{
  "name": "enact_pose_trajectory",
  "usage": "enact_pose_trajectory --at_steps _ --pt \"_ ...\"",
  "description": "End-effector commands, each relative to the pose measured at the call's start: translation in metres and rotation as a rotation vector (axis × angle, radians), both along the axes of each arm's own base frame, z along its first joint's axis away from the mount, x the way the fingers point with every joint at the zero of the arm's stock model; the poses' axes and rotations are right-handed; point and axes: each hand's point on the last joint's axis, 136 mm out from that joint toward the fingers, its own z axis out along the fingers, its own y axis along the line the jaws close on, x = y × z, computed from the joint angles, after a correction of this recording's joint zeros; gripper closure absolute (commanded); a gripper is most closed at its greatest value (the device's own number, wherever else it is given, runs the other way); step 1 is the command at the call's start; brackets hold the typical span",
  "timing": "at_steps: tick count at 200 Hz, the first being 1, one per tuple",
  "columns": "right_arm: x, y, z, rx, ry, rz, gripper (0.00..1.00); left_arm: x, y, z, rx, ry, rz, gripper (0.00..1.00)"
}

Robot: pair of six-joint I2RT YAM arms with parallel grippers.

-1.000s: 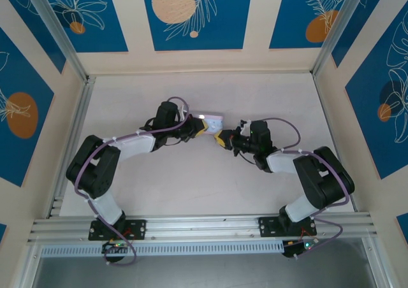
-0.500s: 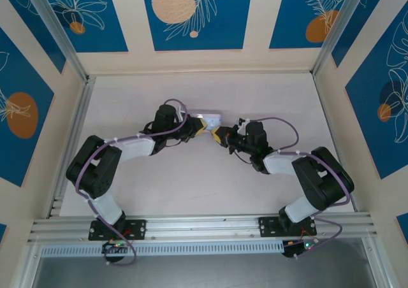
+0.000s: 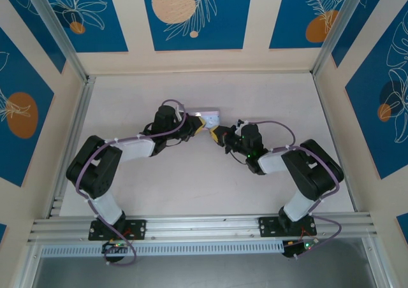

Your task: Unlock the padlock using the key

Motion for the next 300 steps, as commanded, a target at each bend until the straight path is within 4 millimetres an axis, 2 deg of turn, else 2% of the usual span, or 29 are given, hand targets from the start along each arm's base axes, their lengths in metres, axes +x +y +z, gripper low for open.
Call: enact_pose_trajectory --at_steps 1,180,241,300 --pt "0.007 -0.001 0.006 0.030 -0.029 -0.043 1.00 0.003 -0.003 0.006 -0.024 -0.032 0.008 1.00" --pt "0.012 0.009 0.016 0.053 -0.043 -0.010 1.00 0.000 -0.009 0.000 -0.003 -0.028 -0.010 1.00" --pt "0.013 0.016 0.012 0.063 -0.030 0.010 1.00 -0.001 -0.011 0.000 -0.003 -0.027 -0.016 1.00" --pt "0.018 0.015 0.009 0.076 -0.031 0.004 1.00 -0.002 -0.013 0.005 -0.009 -0.033 -0.028 1.00"
